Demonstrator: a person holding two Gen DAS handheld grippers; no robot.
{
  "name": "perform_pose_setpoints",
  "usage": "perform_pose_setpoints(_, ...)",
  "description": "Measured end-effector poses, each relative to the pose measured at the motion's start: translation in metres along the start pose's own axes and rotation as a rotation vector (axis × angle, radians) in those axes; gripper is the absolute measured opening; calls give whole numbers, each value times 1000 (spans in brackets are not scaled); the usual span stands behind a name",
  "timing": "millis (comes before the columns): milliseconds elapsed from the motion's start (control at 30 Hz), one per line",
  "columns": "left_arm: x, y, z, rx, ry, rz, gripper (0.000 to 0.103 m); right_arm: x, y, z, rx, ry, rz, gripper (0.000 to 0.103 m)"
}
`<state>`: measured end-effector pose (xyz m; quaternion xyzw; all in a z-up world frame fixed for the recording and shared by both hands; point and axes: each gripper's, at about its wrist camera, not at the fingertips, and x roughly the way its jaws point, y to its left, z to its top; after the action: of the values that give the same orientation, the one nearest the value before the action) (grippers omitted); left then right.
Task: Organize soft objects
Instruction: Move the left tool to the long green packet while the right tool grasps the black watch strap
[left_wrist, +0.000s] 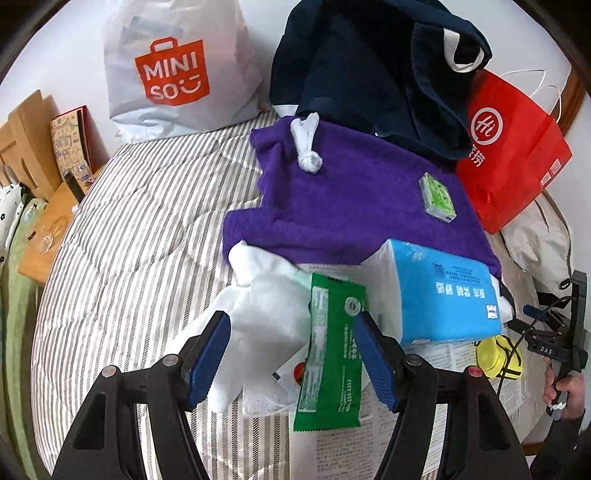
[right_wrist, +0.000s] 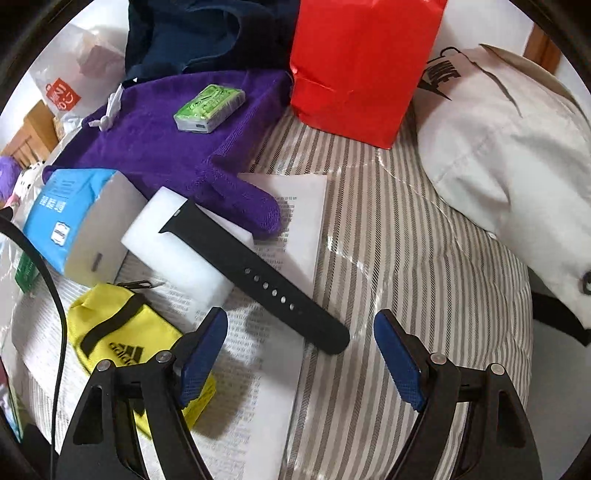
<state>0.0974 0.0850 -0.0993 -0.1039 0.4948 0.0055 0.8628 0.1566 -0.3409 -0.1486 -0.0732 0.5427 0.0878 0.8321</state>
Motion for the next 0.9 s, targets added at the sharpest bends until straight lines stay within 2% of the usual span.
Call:
perform_pose_setpoints(100, 3, 2, -4, -9, 10, 8, 67, 10, 3, 6, -46, -9, -7, 75)
perform_pose_setpoints(133, 4, 2, -4, -9, 13, 8, 67, 13, 5, 8, -59, -10, -10, 70)
perform_pose_setpoints(167, 6, 2, -5, -10, 17, 10, 67, 17, 8, 11, -86, -12, -17, 59)
perform_pose_setpoints(200, 8, 2, -5, -10, 23, 13, 67, 17, 10, 13, -106, -23, -4, 55)
perform_pose_setpoints(267, 10, 2, -5, -7, 29, 15, 67, 16, 13, 15, -138, -44, 0, 28)
perform_pose_setpoints(333, 12, 2, -5, -5, 33, 19, 67, 14, 12, 16, -154, -42, -38, 14)
perform_pose_setpoints(500, 13, 3, -5, -13, 35, 8, 67, -9, -6, 13, -62, -44, 82, 8)
perform_pose_setpoints(600, 14, 4, -5, -23, 34, 0, 67, -10, -7, 10, -40, -33, 121, 5)
perform_pose_setpoints(700, 16, 9, -7, -31, 39, -3, 67, -5, 0, 8, -35, -8, 137, 5)
perform_pose_setpoints(900, 19, 17, -13, -35, 58, 0, 67, 7, 6, 12, -32, 3, 92, 7)
